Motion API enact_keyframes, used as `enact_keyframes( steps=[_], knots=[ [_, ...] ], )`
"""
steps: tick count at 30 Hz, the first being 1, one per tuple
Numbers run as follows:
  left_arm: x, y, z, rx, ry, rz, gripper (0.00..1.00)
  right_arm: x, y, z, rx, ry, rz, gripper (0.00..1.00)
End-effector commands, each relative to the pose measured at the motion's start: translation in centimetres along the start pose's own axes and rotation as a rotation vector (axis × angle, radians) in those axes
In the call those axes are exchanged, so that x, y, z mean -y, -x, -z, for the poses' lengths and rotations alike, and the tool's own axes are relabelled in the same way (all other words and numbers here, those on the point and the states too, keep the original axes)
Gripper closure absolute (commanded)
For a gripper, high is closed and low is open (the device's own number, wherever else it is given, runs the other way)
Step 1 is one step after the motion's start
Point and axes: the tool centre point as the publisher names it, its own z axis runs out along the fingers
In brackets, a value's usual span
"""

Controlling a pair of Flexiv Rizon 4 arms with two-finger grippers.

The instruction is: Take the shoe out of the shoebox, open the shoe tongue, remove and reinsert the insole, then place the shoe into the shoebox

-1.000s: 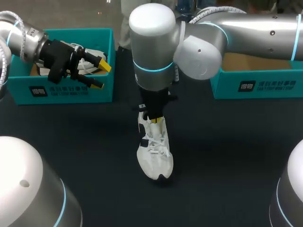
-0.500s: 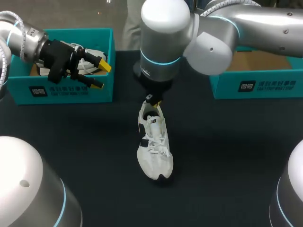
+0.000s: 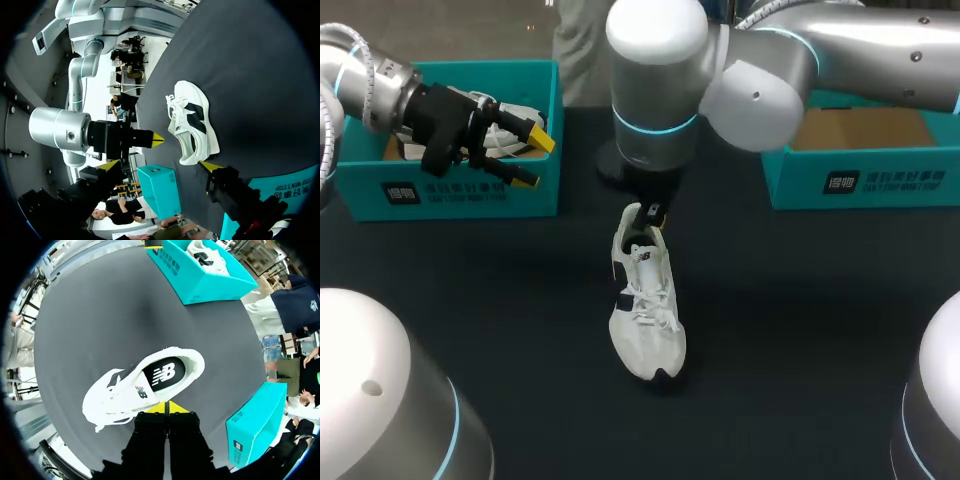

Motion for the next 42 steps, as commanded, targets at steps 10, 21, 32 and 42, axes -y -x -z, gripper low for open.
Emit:
enact_keyframes(
  steps=[10,21,32,42],
  knots=[
    [0.0,0.0,0.0,-0.002,-0.001,-0.001,0.00,-2.6,1.8,-0.5,0.070,-0.008,0.166,1.00],
    [0.0,0.0,0.0,-0.002,-0.001,-0.001,0.00,-2.6,4.9,-1.1,0.078,0.111,0.198,1.00],
    [0.0,0.0,0.0,-0.002,-0.001,-0.001,0.00,-4.1,6.2,-2.5,0.025,0.120,0.294,0.44],
    [0.0,0.0,0.0,-0.002,-0.001,-0.001,0.00,-4.9,5.8,-4.0,0.020,0.091,0.277,0.48]
  ],
)
